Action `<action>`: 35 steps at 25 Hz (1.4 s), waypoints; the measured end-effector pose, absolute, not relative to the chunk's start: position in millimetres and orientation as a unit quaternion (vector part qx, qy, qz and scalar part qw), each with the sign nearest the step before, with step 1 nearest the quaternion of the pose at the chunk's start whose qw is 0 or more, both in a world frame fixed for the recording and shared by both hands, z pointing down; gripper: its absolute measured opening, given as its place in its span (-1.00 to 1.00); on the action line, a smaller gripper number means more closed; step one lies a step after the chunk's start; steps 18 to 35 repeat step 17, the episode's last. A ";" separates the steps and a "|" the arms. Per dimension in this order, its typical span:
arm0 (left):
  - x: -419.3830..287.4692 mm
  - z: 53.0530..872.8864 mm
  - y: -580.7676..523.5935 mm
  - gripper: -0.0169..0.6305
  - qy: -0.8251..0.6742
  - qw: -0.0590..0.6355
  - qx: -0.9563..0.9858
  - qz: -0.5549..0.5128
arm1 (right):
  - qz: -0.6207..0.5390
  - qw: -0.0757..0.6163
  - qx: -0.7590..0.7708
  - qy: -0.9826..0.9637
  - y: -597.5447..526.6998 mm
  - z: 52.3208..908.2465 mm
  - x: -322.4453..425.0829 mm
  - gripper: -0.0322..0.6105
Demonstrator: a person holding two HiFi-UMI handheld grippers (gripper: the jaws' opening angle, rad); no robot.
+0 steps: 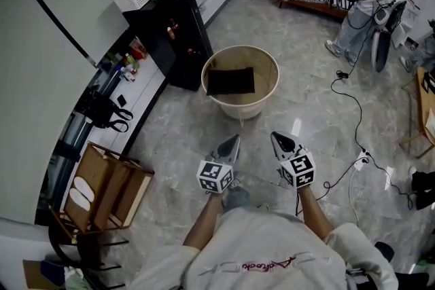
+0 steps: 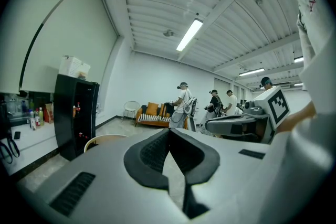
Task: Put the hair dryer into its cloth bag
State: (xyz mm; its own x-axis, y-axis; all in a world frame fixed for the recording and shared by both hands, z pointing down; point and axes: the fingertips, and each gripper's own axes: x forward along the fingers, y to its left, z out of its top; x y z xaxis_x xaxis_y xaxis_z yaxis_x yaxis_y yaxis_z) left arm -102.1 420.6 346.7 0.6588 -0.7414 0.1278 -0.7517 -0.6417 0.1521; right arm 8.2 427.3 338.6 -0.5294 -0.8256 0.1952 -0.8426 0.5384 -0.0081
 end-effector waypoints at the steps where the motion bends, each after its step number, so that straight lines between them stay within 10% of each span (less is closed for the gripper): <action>1: -99.8 348.4 424.9 -0.85 -0.411 0.095 0.906 0.029 | 0.051 0.082 0.479 -0.873 431.0 338.5 9.9 -0.81; 35: -93.7 345.7 463.9 -0.85 -0.404 0.081 0.911 0.028 | 0.043 0.082 0.481 -0.872 464.9 340.7 9.6 -0.81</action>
